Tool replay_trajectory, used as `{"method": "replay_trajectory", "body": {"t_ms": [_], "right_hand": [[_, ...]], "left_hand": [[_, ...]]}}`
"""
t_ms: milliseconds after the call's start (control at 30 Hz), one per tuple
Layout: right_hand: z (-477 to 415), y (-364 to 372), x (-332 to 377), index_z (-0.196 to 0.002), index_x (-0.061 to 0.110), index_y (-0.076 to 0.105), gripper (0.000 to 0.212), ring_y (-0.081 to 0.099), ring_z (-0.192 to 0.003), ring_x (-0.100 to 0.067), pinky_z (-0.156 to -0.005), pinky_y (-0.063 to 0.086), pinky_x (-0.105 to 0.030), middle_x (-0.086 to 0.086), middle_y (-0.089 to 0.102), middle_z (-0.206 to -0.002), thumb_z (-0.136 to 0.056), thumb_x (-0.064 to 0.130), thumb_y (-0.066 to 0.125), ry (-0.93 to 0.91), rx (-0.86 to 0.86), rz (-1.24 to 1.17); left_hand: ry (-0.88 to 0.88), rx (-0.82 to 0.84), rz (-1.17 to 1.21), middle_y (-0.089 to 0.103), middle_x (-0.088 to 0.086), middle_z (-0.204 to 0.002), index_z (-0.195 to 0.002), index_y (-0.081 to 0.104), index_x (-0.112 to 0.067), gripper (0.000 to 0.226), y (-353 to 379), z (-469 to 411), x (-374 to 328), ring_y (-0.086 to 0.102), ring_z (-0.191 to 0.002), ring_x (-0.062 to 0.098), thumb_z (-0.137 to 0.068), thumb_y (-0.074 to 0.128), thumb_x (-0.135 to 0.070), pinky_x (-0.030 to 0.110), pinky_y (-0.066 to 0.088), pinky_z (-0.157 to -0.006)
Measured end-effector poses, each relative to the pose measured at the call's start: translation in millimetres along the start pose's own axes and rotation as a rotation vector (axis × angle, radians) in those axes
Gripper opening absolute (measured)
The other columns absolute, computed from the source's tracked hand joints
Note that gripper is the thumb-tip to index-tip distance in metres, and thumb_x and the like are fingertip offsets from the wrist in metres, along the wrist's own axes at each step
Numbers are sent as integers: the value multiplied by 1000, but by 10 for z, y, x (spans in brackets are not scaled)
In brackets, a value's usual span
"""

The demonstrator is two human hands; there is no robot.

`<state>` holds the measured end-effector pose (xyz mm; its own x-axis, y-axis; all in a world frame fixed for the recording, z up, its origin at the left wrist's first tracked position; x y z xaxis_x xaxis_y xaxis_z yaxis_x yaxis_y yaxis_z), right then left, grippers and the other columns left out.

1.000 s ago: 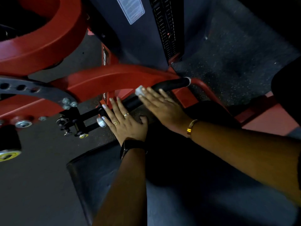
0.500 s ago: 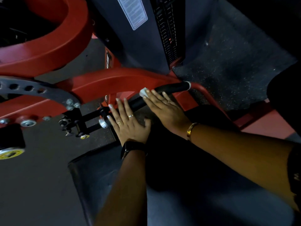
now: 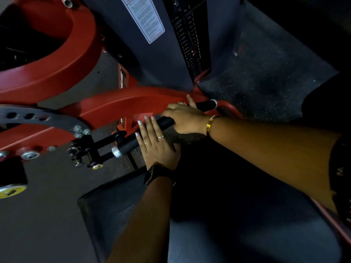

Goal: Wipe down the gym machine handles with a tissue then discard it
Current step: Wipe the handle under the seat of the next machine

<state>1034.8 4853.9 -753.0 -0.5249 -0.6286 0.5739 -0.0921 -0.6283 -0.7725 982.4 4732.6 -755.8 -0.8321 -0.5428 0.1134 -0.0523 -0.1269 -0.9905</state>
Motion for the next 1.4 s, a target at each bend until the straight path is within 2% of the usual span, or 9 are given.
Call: {"method": "replay_trajectory", "body": {"t_ms": [267, 433, 533, 667, 800, 867, 1067, 1233, 1400], "right_hand": [[10, 25, -642, -131, 21, 49, 46, 41, -128, -21, -119, 5, -43, -1, 50, -128, -85, 16, 57, 195, -7, -154], [210, 220, -543, -140, 8, 45, 61, 32, -140, -31, -117, 21, -31, -15, 43, -145, -86, -18, 37, 293, -454, -491], [300, 322, -123, -141, 4, 42, 65, 35, -138, -37, -115, 23, -43, -16, 43, -146, -81, -21, 35, 89, -631, -359], [444, 476, -13, -144, 5, 38, 58, 34, -140, -28, -115, 25, -41, -12, 37, -150, -87, 1, 29, -200, -520, 17], [482, 464, -511, -147, 1, 28, 60, 26, -142, -33, -116, 25, -47, -19, 28, -154, -88, -8, 25, 101, -508, -68], [401, 450, -661, -151, 3, 14, 68, 12, -147, -30, -120, 14, -39, -18, 13, -158, -88, -17, 29, 269, -403, -150], [354, 435, -594, -151, 3, 2, 69, 2, -147, -30, -118, 9, -32, -19, -1, -159, -92, -13, 32, 417, -348, -285], [536, 524, -383, -152, 8, 6, 60, 2, -148, -25, -120, 8, -35, -12, 0, -160, -99, 1, 34, 167, -398, -264], [536, 551, -634, -153, 13, -5, 61, -4, -148, -21, -119, 9, -45, -5, -8, -161, -102, 11, 29, 372, -218, -191]], "left_hand": [[-9, 3, 30, 3, 14, -162, -154, -1, -6, 101, -5, 5, 4, -4, -149, 30, -71, 41, -47, 47, -2, -121], [8, -14, 72, 2, 12, -162, -154, 2, -7, 98, -15, -9, 9, -4, -149, 31, -74, 43, -45, 42, -12, -118], [65, -38, 112, 10, 14, -161, -153, 11, -4, 92, -32, -23, -2, -3, -149, 29, -80, 59, -32, 35, -19, -116], [156, -83, 114, 31, 19, -154, -148, 29, 1, 81, -31, -17, -24, 15, -146, 31, -76, 54, -26, 41, -3, -118], [138, -62, 56, 16, 16, -160, -153, 16, -3, 92, -25, -14, -82, 8, -147, 32, -71, 41, -39, 41, -10, -117], [111, -19, 21, 0, 14, -162, -152, -1, -6, 98, -7, -11, -112, -5, -149, 30, -71, 41, -42, 41, -20, -115], [-15, -33, 92, -15, 20, -159, -145, -19, -3, 104, 7, -75, -365, -30, -139, 26, -78, 54, -34, 38, -29, -109], [-34, -127, 72, 7, 27, -158, -150, 6, 7, 93, 23, -142, -500, -5, -146, 36, -78, 38, -43, 39, -22, -114], [144, -129, -42, 18, 22, -157, -150, 15, 1, 92, 134, -186, -720, 5, -145, 35, -82, 65, -36, 46, -10, -116]]}}
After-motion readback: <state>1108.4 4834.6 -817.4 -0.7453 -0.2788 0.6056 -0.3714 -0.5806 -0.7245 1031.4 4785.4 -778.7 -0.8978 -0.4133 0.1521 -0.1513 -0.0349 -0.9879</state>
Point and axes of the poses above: each hand's wrist, its own z-axis away from the middle knuckle, its own y-axis out of the palm, x = y × z, the point moved 5 cm from there along -z, towards the middle knuckle
